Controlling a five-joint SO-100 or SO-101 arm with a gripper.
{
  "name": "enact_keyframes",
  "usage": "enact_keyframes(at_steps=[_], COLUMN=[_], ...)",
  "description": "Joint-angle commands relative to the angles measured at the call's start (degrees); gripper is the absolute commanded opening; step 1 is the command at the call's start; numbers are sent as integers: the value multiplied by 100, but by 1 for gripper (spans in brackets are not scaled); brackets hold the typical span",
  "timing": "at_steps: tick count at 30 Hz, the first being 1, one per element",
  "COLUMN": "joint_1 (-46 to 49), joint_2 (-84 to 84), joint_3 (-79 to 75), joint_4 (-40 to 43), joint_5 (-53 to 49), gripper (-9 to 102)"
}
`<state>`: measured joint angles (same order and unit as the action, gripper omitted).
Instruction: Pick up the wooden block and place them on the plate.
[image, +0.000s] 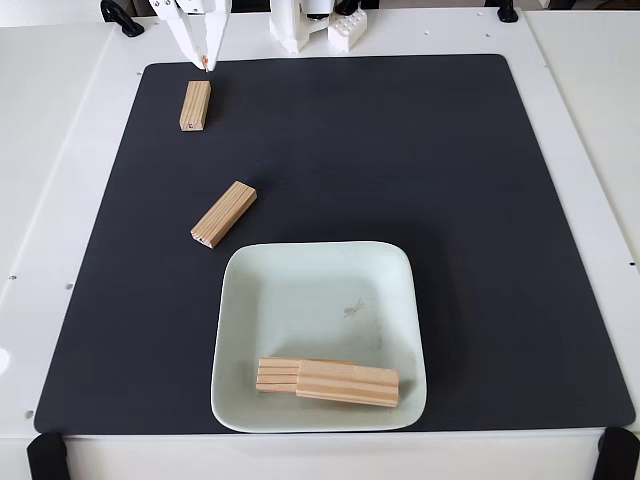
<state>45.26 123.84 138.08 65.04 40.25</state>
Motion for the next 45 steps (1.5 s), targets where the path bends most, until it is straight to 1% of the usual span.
enact_keyframes(at_steps=[1, 5, 10, 16, 21, 24, 27, 32, 34, 36, 45], joint_1=[70, 70, -35, -193, -132, -158, -176, -193, -264, -396, -765], joint_2=[44, 97, 35, 26, 26, 26, 26, 26, 26, 26, 26], joint_3=[-114, -149, -545, -606, -519, -536, -519, -501, -439, -316, -211], joint_4=[-9, -26, -44, -53, -527, -563, -545, -492, -510, -501, -527], joint_5=[105, 141, 193, 492, 431, 422, 422, 422, 422, 422, 510], gripper=[-1, 0, 0, 0, 0, 0, 7, 29, 35, 37, 37])
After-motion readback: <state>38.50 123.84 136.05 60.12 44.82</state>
